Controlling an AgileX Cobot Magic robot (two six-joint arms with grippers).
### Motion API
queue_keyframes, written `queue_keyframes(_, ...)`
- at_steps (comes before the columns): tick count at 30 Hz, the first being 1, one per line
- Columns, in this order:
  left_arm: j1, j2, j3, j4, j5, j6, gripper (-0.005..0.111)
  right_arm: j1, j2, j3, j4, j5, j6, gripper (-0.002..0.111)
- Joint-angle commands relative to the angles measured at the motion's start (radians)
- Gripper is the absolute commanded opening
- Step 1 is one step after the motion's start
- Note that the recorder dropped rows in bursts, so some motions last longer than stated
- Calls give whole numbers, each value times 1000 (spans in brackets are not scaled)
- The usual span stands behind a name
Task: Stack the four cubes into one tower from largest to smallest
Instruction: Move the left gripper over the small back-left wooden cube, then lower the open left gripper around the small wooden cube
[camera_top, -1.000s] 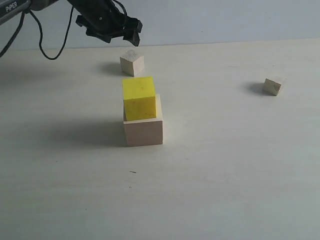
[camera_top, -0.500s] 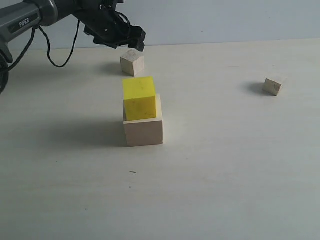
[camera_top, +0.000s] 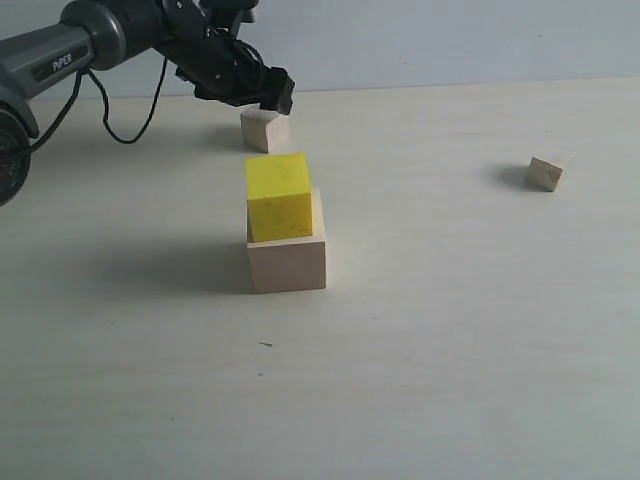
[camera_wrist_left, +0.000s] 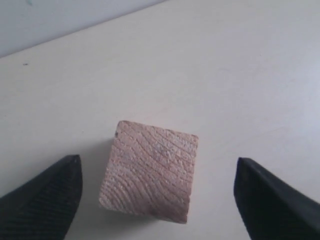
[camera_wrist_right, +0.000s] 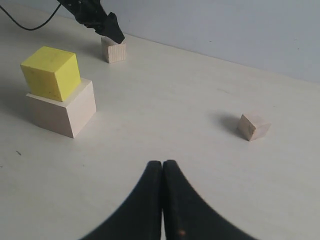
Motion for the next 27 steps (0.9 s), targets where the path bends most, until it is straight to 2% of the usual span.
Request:
queue_keyframes(1, 8, -4, -5, -14, -24, 21, 79, -2, -4, 3, 2, -17, -6, 0)
queue_keyframes(17, 8, 38, -5, -32, -7, 65, 75, -2, -4, 5, 0, -21, -6, 0)
queue_keyframes(19, 8, 41, -5, -33, -3, 65, 68, -2, -4, 5, 0, -21, -6, 0)
queue_keyframes(27, 8, 38, -5, -42, 21, 68, 7, -2, -4, 5, 0, -21, -6, 0)
